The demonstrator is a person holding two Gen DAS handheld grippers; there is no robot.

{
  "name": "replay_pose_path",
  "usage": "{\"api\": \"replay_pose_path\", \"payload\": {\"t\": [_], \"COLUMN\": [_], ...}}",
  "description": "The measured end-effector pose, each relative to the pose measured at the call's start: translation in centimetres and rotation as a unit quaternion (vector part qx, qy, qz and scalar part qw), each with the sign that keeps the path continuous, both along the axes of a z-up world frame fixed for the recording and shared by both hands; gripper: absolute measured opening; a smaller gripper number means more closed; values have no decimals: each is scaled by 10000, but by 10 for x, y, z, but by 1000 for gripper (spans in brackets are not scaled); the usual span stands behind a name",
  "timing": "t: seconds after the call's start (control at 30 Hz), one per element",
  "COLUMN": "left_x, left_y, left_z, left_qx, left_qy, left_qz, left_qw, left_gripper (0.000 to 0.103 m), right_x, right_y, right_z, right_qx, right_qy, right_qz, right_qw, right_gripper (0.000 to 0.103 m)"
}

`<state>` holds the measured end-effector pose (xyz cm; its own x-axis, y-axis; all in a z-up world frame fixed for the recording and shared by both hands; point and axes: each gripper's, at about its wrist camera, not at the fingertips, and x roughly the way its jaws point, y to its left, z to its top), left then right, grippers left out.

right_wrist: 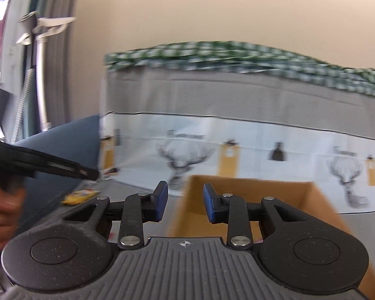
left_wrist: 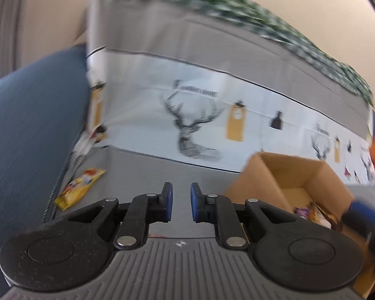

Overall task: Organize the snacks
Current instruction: 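Move both open tools back to the remaining snacks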

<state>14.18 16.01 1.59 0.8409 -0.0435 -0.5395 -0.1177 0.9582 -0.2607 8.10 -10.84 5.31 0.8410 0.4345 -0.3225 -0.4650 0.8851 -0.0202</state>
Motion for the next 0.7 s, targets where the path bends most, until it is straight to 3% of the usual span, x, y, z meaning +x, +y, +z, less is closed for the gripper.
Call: {"api": "replay_pose_path", "payload": {"t": [0.17, 0.33, 0.4, 0.47, 0.53, 0.7], "left_x": [2, 0, 0, 3, 9, 30], "left_y": [32, 54, 63, 69, 70, 67], "left_z": [-8, -17, -22, -27, -32, -42], "left_qx": [-19, -31, -8, -17, 126, 635], "left_qy": [178, 458, 580, 688, 803, 929], "left_qz": [484, 1057, 1271, 1400, 1447, 1405], "left_qw": [9987, 9933, 9902, 9878, 9861, 9837], "left_gripper": [16, 16, 16, 16, 16, 21], "right_x": [-2, 34, 55, 71, 81, 92], "right_y": [61, 99, 111, 122, 132, 146], "right_z": [-25, -58, -75, -93, -108, -125], "right_qx": [-310, -457, -622, -808, -987, -1122], "right_qy": [241, 638, 774, 882, 894, 817], "right_qz": [404, 535, 586, 647, 758, 1026], "right_qw": [9984, 9955, 9933, 9907, 9882, 9850], "right_gripper": [33, 33, 38, 52, 59, 66]}}
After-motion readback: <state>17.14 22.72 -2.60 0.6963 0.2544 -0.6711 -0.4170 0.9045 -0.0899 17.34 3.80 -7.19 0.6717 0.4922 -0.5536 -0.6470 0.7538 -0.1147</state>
